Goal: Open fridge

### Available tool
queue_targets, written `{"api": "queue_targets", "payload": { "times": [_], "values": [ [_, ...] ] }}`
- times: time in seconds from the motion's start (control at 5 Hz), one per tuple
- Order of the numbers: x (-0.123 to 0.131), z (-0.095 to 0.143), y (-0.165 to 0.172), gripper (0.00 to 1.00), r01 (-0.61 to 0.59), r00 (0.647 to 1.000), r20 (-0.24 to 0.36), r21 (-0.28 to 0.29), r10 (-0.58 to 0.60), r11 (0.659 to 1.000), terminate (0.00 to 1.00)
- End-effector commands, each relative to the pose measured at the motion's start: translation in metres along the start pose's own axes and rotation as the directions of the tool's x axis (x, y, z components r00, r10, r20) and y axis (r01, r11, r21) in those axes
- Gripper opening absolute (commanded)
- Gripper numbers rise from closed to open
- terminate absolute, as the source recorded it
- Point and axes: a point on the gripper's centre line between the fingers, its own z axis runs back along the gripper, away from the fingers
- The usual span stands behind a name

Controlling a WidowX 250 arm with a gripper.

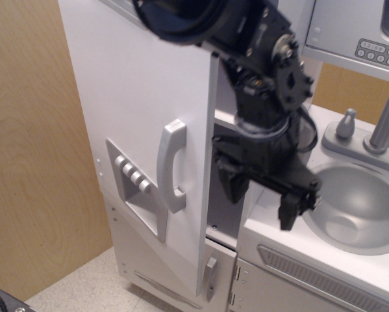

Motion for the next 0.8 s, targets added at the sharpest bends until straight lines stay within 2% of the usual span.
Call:
{"api": "queue_targets", "payload": {
  "times": [0.0, 0.2, 0.6],
  "values": [
    [0.024, 0.022, 0.013, 1.00, -0.066, 0.994, 0.096, 0.046, 0.061, 0.997, 0.00],
    [0.023, 0.030, 0.031, 1.00, -0.155, 0.983, 0.111, 0.109, 0.143, 0.982, 0.00],
    [-0.008, 0.046, 0.058, 1.00, -0.226, 0.971, 0.113, 0.178, 0.209, 0.958, 0.00]
  ]
}}
